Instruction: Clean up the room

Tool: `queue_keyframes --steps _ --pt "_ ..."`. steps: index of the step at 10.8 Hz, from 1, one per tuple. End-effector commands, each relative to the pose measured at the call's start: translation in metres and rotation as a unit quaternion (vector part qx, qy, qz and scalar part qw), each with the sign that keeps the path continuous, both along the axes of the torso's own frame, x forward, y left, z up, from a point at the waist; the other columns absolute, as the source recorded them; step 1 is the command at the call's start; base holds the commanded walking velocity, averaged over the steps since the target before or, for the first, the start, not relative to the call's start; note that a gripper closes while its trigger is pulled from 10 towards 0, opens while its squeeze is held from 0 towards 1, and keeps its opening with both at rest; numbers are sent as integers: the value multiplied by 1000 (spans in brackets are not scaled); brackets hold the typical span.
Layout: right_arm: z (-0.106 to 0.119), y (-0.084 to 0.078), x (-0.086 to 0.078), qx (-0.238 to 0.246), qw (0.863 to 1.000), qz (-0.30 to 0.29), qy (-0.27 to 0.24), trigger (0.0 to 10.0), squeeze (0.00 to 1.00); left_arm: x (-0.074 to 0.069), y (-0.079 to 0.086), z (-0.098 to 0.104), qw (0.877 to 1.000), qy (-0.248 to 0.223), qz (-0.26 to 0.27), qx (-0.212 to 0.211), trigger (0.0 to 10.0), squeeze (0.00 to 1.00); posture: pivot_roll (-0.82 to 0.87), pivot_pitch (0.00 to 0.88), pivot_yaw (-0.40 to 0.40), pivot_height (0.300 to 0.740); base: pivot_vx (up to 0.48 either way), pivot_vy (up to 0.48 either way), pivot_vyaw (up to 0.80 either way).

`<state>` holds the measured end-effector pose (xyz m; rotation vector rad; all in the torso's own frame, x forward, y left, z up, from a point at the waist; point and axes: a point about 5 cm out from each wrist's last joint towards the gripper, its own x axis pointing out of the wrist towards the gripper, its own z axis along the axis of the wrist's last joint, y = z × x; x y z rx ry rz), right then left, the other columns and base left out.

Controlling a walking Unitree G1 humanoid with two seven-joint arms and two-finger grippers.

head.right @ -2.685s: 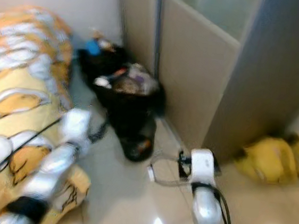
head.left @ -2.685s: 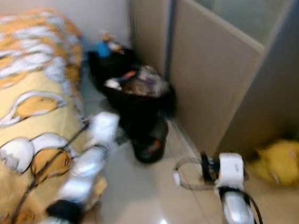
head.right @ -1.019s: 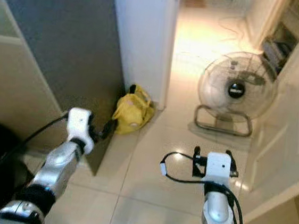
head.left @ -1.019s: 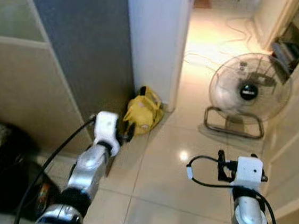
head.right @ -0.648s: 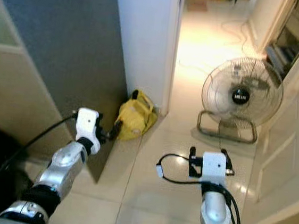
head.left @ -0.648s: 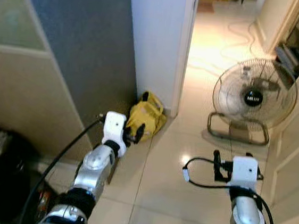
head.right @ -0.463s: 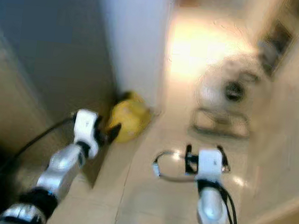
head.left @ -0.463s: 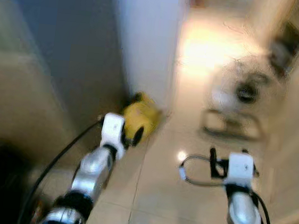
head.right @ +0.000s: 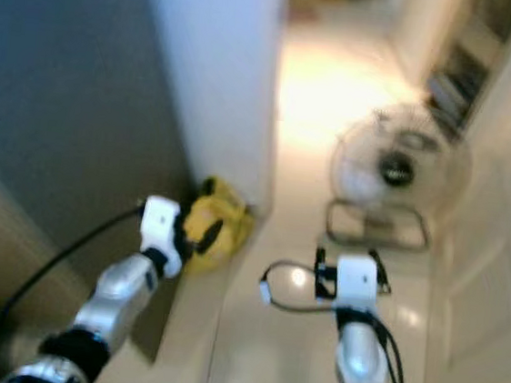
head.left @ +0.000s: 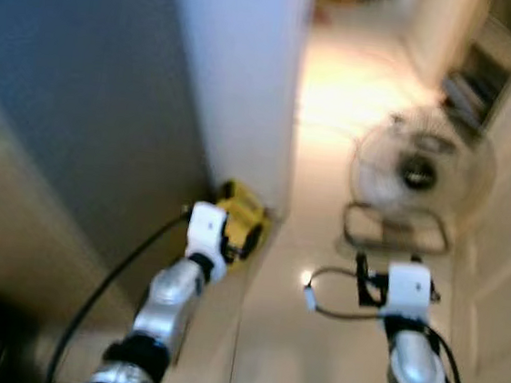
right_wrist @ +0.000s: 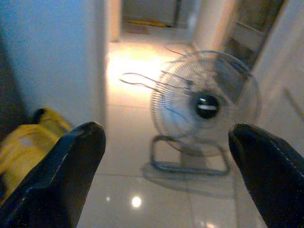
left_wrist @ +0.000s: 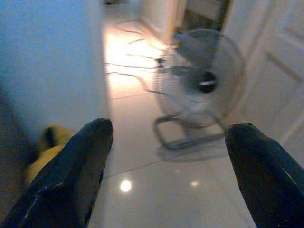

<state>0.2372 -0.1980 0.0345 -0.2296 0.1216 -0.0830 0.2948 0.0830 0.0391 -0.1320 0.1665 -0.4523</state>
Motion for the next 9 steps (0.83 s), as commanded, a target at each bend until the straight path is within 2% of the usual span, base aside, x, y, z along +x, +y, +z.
queue_keyframes --steps 1,7,8,9 --pt "1 -5 -2 -5 1000 -5 0 10000 0 3 -10 6 1000 -14 -18 0 10000 0 -360 0 128 736 435 0 0" --pt "-1 -8 -10 -4 1000 -18 3 10000 0 7 -48 23 995 -38 -92 -12 10000 0 -384 0 141 736 434 0 0" --pt "0 -10 -9 -2 1000 -23 2 10000 4 13 -48 28 997 -34 -66 -33 10000 0 -388 0 140 736 435 0 0" --pt "3 -13 -7 1 1000 -29 -3 10000 0 19 -35 28 998 -9 -7 -67 10000 0 -384 0 141 736 0 0 0"
